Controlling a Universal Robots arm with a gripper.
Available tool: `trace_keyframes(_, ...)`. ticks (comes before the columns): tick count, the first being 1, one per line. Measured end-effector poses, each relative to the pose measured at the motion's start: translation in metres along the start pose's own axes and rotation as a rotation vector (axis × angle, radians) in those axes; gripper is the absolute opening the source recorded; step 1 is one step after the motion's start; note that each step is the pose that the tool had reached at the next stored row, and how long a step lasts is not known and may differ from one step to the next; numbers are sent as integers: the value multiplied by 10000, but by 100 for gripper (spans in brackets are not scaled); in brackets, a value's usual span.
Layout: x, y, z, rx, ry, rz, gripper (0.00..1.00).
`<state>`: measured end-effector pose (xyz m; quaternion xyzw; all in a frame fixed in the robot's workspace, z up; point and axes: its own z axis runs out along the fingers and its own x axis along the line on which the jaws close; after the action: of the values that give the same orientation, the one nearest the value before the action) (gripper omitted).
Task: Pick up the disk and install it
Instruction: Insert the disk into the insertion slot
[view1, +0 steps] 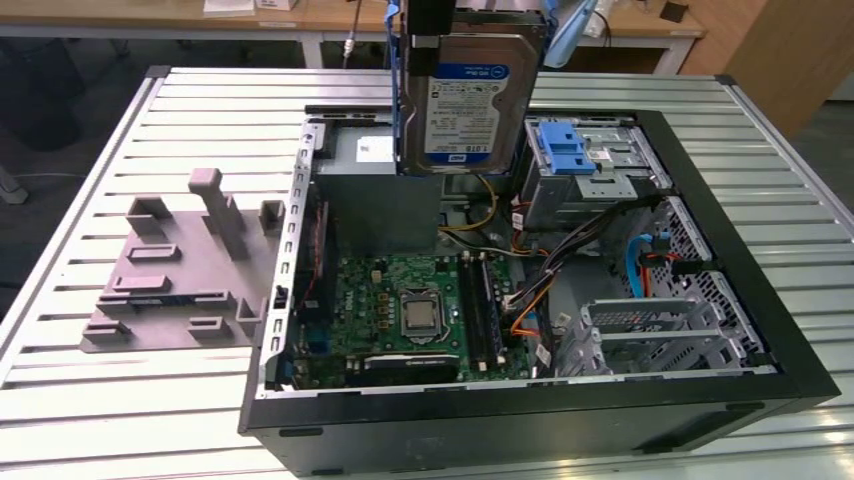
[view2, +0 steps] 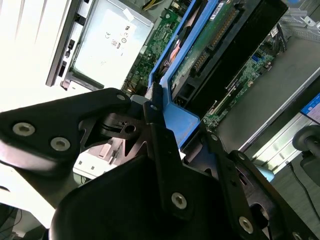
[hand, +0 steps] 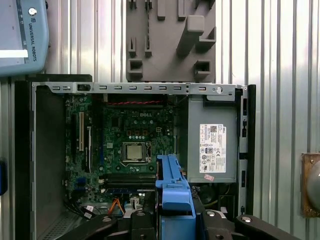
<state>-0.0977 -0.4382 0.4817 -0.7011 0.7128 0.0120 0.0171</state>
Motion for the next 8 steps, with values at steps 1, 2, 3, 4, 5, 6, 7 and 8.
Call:
trace_keyframes(1,0,0,0,0,0,0,37)
trace_keyframes(2,0,0,0,0,0,0,37)
trace_keyframes(3,0,-1,0,0,0,0,37)
trace_keyframes(4,0,-1,0,0,0,0,37)
trace_keyframes(5,0,-1,0,0,-1,0,37)
trace_keyframes(6,0,-1,0,0,0,0,37)
trace_keyframes(7,3,-2,0,0,-1,-1,37)
trace_keyframes(8,11,-2,0,-1,0,-1,37)
